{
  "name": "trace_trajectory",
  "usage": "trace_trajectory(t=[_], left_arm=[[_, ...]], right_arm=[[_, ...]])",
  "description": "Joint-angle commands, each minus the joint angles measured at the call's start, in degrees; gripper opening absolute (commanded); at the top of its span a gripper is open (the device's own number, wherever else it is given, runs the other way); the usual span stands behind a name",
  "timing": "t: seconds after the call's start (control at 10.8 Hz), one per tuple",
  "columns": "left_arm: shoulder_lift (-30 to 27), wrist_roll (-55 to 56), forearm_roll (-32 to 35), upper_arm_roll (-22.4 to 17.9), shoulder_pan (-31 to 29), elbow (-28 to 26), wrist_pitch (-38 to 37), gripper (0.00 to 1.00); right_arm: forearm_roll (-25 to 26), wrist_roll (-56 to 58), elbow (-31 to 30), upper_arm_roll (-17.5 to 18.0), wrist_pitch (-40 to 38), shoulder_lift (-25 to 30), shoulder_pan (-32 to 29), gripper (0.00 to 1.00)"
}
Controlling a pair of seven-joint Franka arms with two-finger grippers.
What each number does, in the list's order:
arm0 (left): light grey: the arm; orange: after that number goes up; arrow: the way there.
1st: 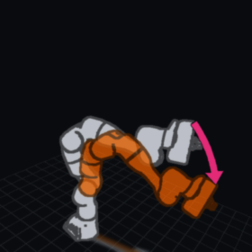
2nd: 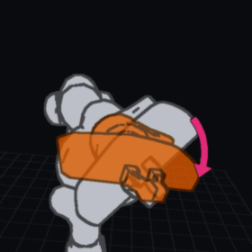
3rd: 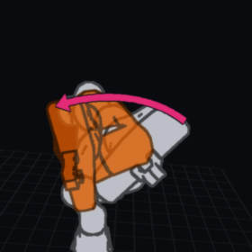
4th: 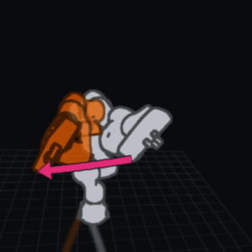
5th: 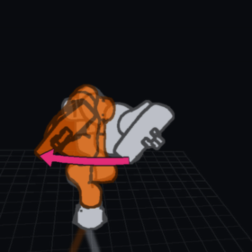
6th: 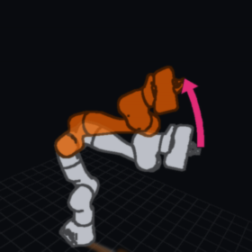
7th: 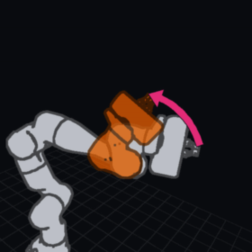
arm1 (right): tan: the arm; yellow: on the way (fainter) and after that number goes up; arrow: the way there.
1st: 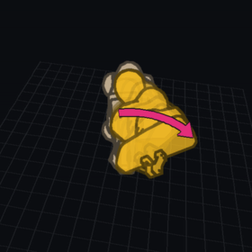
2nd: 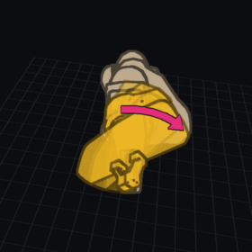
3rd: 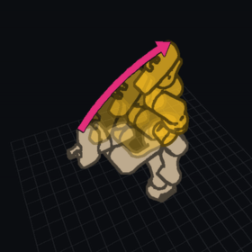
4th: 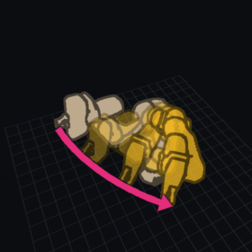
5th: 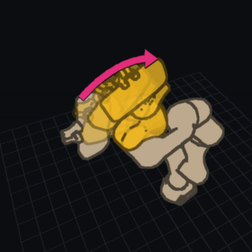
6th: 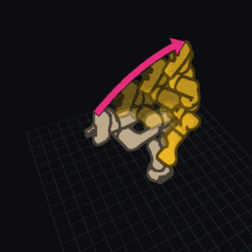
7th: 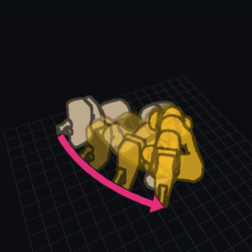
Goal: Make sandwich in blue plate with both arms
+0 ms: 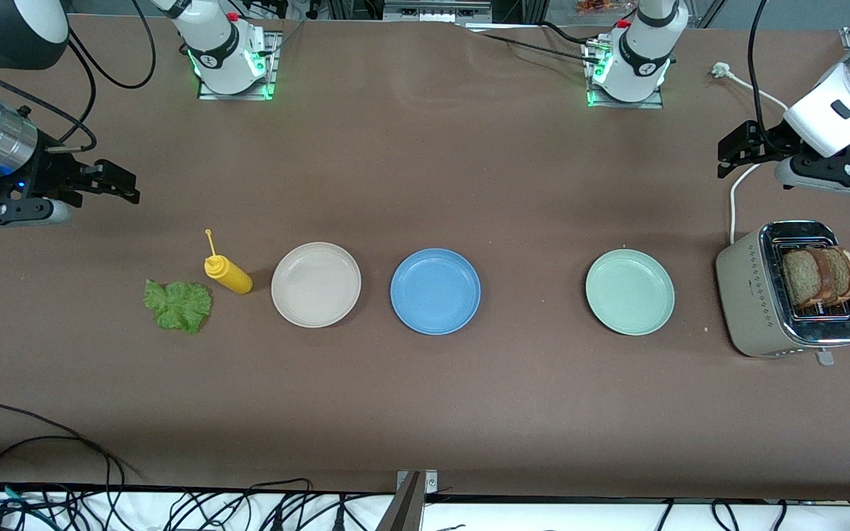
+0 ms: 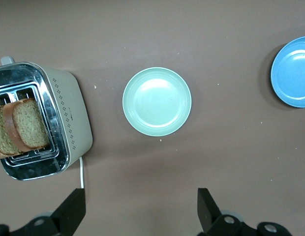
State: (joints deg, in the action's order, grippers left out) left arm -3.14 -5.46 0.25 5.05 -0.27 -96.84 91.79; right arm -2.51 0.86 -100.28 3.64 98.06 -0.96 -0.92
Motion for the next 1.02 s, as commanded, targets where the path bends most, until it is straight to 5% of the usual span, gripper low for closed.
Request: trace_trajectory(t=[0.0, 0.93], left_arm=[[0.32, -1.49, -1.57, -0.13, -0.44, 0.95, -1.26, 1.00], [0.32, -1.40, -1.31, -0.04, -0.44, 0.95, -1.26, 1.00]], right_arm=[[-0.22, 0.55, 0.44, 0.13, -1.65, 1.66, 0.13, 1.00], [0.22, -0.33, 0.62, 1.54, -1.56, 2.01, 0.13, 1.00]])
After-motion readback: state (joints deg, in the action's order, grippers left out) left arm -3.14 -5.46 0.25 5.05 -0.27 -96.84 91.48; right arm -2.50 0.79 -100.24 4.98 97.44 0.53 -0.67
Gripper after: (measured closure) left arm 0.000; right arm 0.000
